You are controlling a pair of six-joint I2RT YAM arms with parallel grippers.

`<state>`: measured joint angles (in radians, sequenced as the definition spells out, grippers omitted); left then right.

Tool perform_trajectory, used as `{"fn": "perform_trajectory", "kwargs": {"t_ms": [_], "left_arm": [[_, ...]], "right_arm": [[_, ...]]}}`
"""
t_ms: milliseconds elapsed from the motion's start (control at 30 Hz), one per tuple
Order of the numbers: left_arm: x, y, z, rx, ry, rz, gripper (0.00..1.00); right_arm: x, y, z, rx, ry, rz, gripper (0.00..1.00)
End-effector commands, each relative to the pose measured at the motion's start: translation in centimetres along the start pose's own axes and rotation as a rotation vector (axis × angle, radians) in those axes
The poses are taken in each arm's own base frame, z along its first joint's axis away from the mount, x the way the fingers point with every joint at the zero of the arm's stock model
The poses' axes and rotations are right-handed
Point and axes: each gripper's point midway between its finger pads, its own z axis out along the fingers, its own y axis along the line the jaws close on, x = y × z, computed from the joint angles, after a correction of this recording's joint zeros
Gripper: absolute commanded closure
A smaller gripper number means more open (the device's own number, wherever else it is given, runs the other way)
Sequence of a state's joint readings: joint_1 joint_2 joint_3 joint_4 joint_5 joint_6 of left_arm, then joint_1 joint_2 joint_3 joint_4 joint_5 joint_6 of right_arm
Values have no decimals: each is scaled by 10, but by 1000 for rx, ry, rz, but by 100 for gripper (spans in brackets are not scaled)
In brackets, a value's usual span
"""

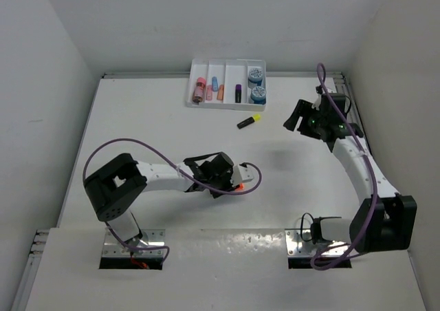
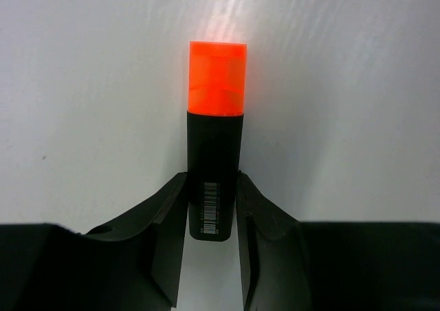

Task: Sort the stationery into containers
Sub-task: Pick up the pen from the center of the board, then place the pen in the storage box.

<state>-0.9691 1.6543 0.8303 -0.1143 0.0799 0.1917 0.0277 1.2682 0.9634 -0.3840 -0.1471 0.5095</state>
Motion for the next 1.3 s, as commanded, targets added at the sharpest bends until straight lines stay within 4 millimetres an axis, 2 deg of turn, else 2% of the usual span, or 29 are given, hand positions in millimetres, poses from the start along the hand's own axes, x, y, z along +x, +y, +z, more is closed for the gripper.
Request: {"fn": "perform_trajectory", "kwargs": {"t_ms": [0,33,67,133,167,233,267,300,333,367,400,433,467,500,600,633,667,700,767,800,867,900,1033,1133,1167,1267], "left_arm": [[-25,42,-16,-104,-79,-38,94],[-37,55,-23,-131,-120,-66,96],[-60,85,-40,-198,-186,-108,100],[-87,121,-60,-268,-256,-206,100],[-116,158,-79,-315,-318,-258,100],[-146,192,-96,-354,-374,-322,100],[-170,225,-106,-401,-414,-364,100],[-181,242,-111,-426,-436,-381,100],[-173,264,-93,-445,-397,-409,100],[-183,277,-94,-457,-427,-460,100],[-214,300,-115,-486,-515,-476,100],[-220,313,-115,-496,-538,-500,100],[-212,330,-89,-480,-524,-559,100],[-223,350,-80,-479,-568,-573,100],[-242,379,-78,-462,-679,-648,100],[-238,390,-64,-449,-708,-667,100],[-240,395,-61,-445,-734,-696,100],[-241,399,-51,-463,-744,-694,100],[-241,401,-42,-482,-751,-683,100],[-235,400,-34,-481,-735,-696,100],[-237,406,-28,-479,-792,-686,97],[-232,408,-18,-488,-785,-689,97],[-220,414,0,-509,-771,-713,94],[-215,417,6,-519,-772,-731,71],[-213,417,8,-520,-773,-738,58],[-216,425,-5,-533,-801,-739,44]], "right_arm": [[-15,9,0,-31,-19,9,30],[-12,7,2,-26,-8,10,30],[-10,7,3,-28,-3,8,30],[-3,3,6,-16,22,13,30],[0,2,8,-13,33,19,30],[11,-3,16,3,73,33,30],[14,-4,18,6,84,43,30],[17,-6,20,9,101,51,30],[23,-6,25,8,129,67,30],[26,-6,27,6,141,73,30],[29,-7,28,7,158,84,30],[32,-7,31,4,174,90,30],[34,-6,32,-1,185,100,30],[36,-6,34,0,194,106,30],[38,-2,36,-17,214,111,30],[40,-2,37,-17,224,111,30],[40,-1,36,-22,229,112,30],[40,-1,37,-24,230,104,30],[42,-1,37,-26,240,103,30],[43,-1,37,-26,243,99,30],[46,-3,38,-25,254,91,30],[46,-4,39,-24,255,88,30],[52,-6,41,-24,273,92,30],[54,-5,42,-30,275,84,30],[55,-4,43,-30,276,82,30],[53,-5,46,16,254,84,30]]}}
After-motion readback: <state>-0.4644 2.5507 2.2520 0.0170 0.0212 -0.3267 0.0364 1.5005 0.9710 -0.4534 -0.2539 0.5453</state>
